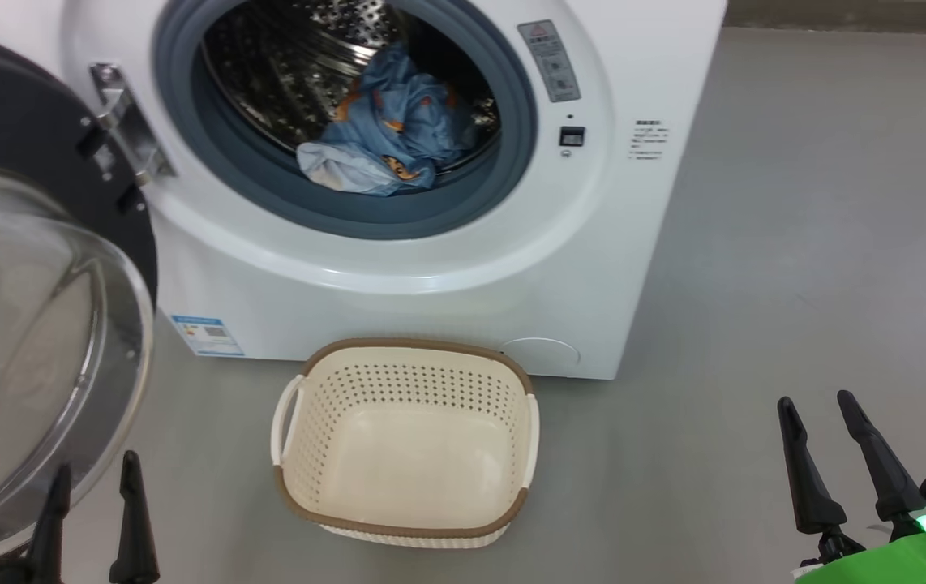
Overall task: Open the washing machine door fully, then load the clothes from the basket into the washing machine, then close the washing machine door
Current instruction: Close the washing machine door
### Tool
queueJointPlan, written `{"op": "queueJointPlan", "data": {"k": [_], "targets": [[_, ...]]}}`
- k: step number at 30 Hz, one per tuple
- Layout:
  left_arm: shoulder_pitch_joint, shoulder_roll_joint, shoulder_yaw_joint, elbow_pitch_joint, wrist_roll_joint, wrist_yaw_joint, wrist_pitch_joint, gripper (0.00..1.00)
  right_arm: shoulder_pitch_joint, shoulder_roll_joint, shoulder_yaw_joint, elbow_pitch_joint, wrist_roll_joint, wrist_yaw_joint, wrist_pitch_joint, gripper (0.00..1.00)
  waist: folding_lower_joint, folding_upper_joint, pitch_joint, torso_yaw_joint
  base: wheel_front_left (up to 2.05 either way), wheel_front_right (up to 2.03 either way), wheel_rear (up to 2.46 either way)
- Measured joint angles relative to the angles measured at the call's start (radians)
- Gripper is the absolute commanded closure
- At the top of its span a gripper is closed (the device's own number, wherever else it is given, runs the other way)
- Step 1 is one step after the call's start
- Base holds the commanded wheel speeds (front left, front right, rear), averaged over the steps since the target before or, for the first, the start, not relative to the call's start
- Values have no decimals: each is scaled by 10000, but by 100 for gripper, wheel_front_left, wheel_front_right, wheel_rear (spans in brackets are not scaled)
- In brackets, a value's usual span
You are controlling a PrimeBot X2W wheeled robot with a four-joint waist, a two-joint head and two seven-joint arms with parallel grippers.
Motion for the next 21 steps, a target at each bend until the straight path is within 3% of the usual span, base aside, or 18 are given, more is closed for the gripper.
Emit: {"op": "queueJointPlan", "data": {"k": [21], "targets": [[746, -324, 393, -259, 98, 0, 0, 0, -6, -144, 823, 215, 265, 0, 0, 0, 0, 0, -475, 2298, 0, 0, 0]]}}
